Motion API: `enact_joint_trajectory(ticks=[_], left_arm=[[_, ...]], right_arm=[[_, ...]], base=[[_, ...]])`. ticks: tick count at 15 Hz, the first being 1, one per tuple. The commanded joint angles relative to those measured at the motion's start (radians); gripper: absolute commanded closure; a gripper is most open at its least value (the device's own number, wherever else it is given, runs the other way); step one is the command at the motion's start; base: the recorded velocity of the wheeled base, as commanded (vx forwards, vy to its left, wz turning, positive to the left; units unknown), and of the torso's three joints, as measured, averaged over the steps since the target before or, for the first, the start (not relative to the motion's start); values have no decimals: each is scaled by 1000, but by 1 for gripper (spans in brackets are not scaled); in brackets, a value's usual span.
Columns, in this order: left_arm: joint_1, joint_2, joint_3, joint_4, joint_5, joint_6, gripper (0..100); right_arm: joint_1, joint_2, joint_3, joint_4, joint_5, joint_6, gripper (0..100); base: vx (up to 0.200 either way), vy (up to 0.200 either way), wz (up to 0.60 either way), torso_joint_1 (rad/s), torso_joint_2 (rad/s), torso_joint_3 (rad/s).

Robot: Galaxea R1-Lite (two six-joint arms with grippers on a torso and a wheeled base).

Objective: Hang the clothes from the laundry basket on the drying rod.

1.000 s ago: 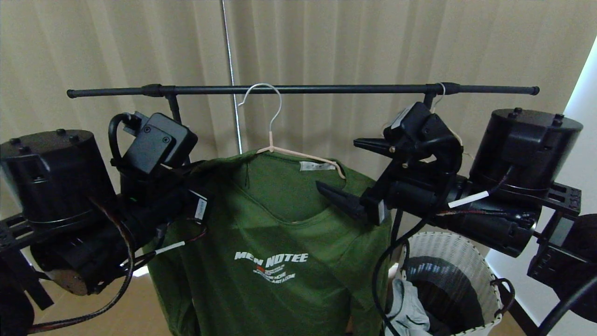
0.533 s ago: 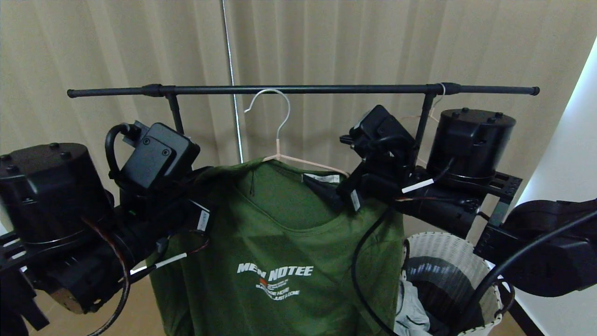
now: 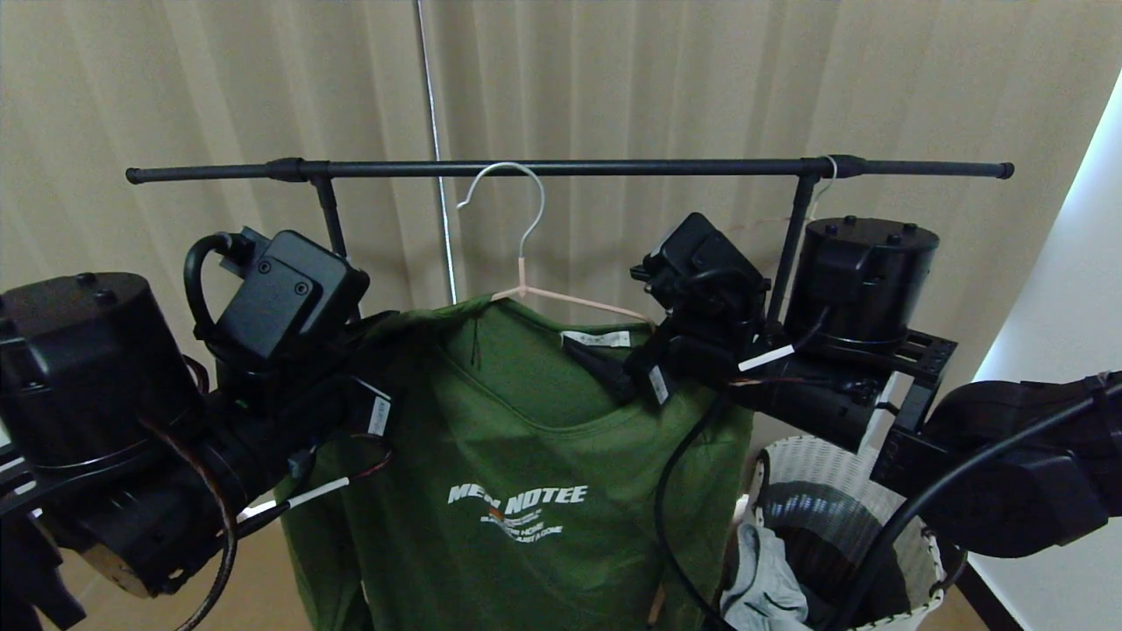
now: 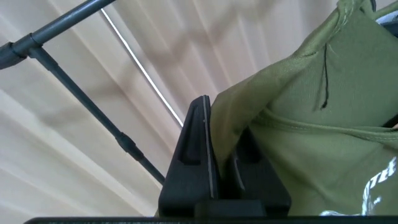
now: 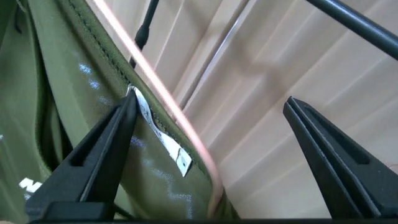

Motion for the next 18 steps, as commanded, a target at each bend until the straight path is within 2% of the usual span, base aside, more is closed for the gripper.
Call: enact_joint_trajectory(ticks=[1, 13, 14, 18], left_arm=[[-1, -1, -1, 0, 0, 0, 100], [5, -5, 44, 0, 0, 0, 100], [5, -5, 44, 0, 0, -1, 0], [5, -36, 67, 0, -3, -9, 0]], right_arm=[[0, 2, 3, -1, 0, -1, 100], [0, -12, 8, -1, -20, 1, 100], [0, -18, 10, -1, -20, 1, 100], [-33, -61, 49, -3, -41, 1, 100]], base=[[0, 0, 0, 0, 0, 0], [0, 0, 0, 0, 0, 0], [0, 0, 0, 0, 0, 0], [0, 0, 0, 0, 0, 0]])
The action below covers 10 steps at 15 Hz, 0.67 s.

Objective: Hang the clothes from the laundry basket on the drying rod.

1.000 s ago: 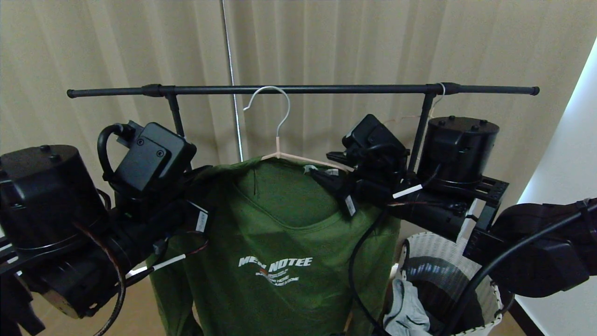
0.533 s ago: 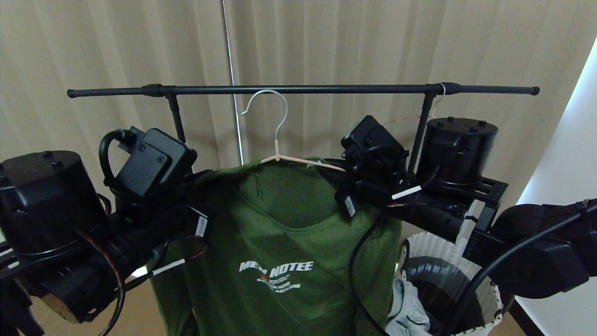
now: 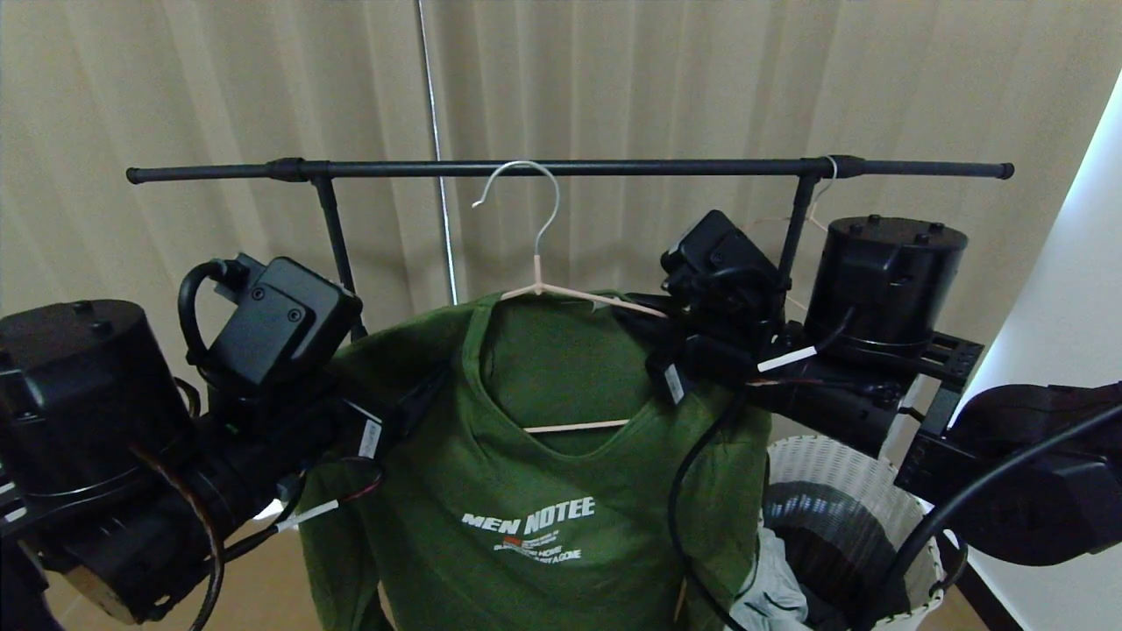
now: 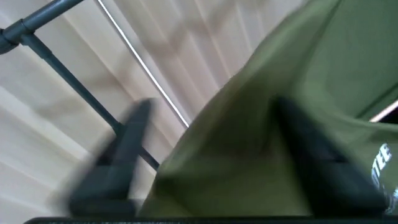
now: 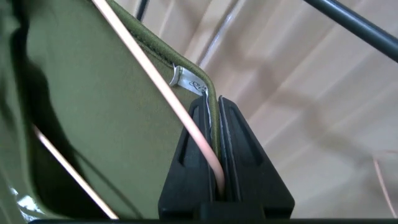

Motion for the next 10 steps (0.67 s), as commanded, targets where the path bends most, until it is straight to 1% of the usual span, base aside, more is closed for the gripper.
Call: enact_joint_trajectory(ticks=[1, 3, 6, 8, 9, 10], left_arm=[[0, -31, 23, 0, -4, -4, 0], [12, -72, 73, 0, -10, -10, 0], [58, -103, 130, 0, -15, -10, 0], [104, -100, 170, 0, -55, -9, 0], [104, -100, 170, 0, -55, -9, 0], [138, -86, 191, 0, -81, -10, 0]], right_arm=[[-23, -34, 18, -1, -1, -1, 100], [-63, -68, 32, -2, -1, 1, 100], [-89, -115, 61, -2, -1, 2, 100], [-91, -140, 75, -2, 1, 6, 100], [-91, -140, 75, -2, 1, 6, 100], [-91, -147, 73, -4, 7, 6, 100]], base=[[0, 0, 0, 0, 0, 0], [0, 0, 0, 0, 0, 0], [0, 0, 0, 0, 0, 0], [0, 0, 0, 0, 0, 0], [0, 0, 0, 0, 0, 0], [0, 0, 0, 0, 0, 0]])
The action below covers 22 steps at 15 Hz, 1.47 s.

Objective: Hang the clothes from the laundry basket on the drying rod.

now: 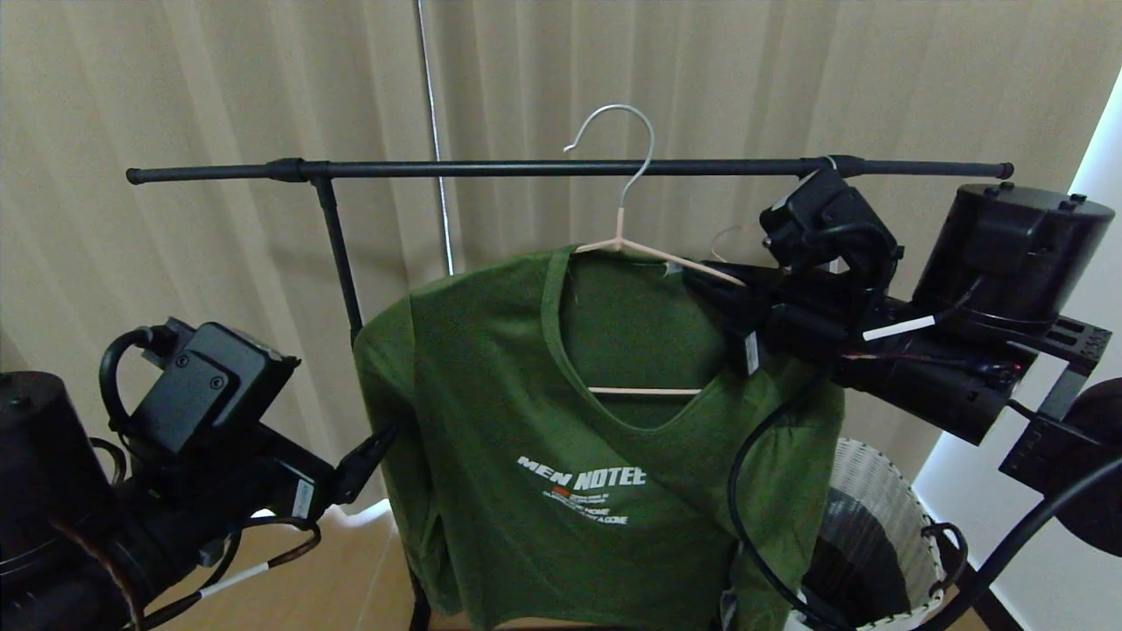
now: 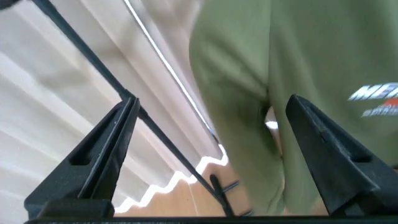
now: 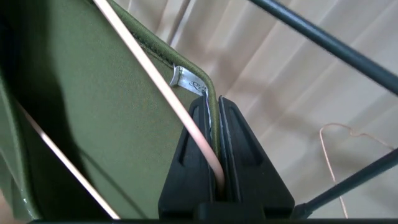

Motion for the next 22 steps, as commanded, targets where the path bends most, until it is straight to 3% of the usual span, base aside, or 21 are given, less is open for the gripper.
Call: enact_joint_trajectory(ticks=[1, 5, 12, 13, 16, 18, 22], left_arm=[[28, 8, 21, 0, -7, -1, 0], [59, 20, 12, 0, -9, -3, 0], [82, 62, -23, 0, -10, -13, 0], [82, 62, -28, 0, -10, -13, 100], [93, 60, -26, -2, -9, -15, 100], [163, 59, -28, -5, -7, -9, 100], [277, 60, -12, -102, -10, -12, 100]], right_arm=[[-1, -20, 2, -1, 2, 0, 100], [4, -26, 10, -90, 18, 1, 100], [19, -49, 33, -93, 41, 0, 100], [19, -52, 34, -91, 39, -2, 100], [19, -52, 39, -88, 38, -5, 100], [10, -55, 43, -82, 30, -6, 100], [-48, -58, 57, -76, 19, -8, 100]], base=[[0, 0, 0, 0, 0, 0], [0, 0, 0, 0, 0, 0], [0, 0, 0, 0, 0, 0], [0, 0, 0, 0, 0, 0], [0, 0, 0, 0, 0, 0], [0, 0, 0, 0, 0, 0], [0, 0, 0, 0, 0, 0]])
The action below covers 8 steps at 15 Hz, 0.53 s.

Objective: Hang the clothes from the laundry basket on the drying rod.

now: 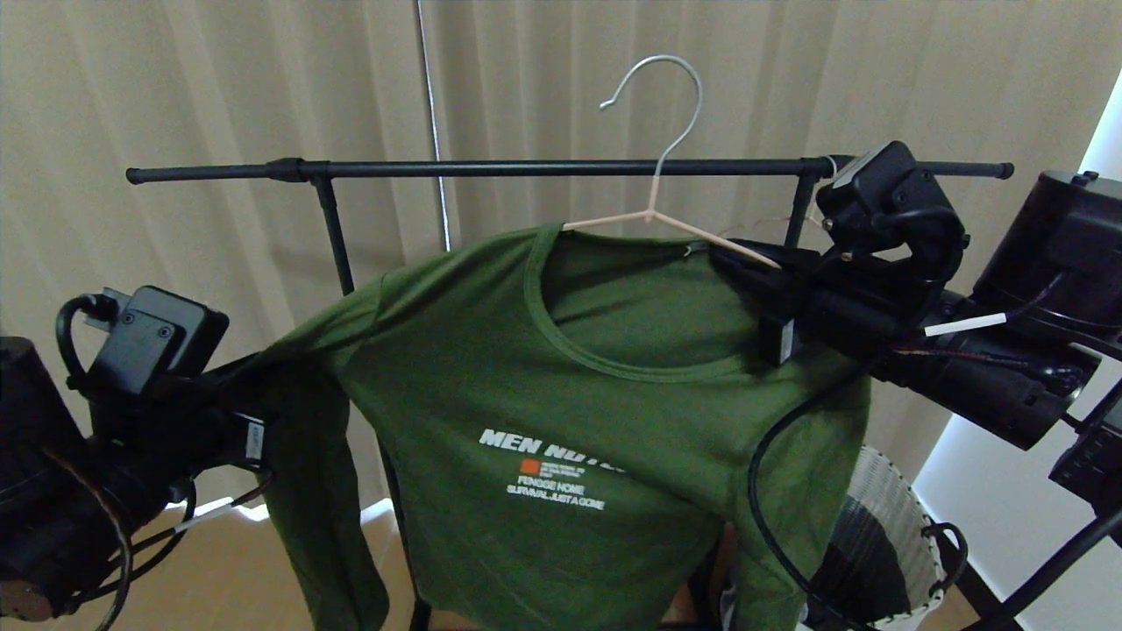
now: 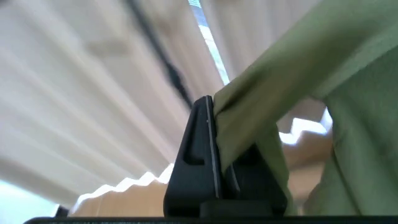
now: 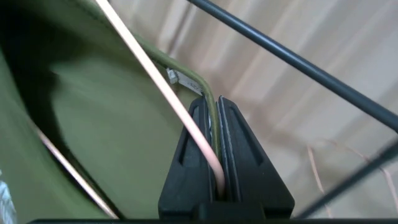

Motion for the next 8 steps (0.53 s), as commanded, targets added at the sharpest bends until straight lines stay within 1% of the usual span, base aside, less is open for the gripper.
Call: enact_joint_trajectory(ticks=[1, 3, 6, 7, 8], left_arm=[[37, 0, 1, -21, 1, -4, 100], [34, -5, -2, -24, 1, -2, 100], [30, -1, 15, -22, 1, 1, 100], [7, 0, 33, -22, 4, -2, 0], [0, -3, 39, -22, 4, -2, 0]], right_arm=[[-34, 5, -1, 13, -11, -1, 100], [-49, 11, -7, 17, -18, -1, 100], [-49, 8, -9, 16, -18, -1, 100], [-49, 8, -15, 17, -17, -1, 100], [-49, 8, -16, 17, -17, -1, 100]], base=[[0, 0, 0, 0, 0, 0], [0, 0, 0, 0, 0, 0], [0, 0, 0, 0, 0, 0], [0, 0, 0, 0, 0, 0], [0, 0, 0, 0, 0, 0]])
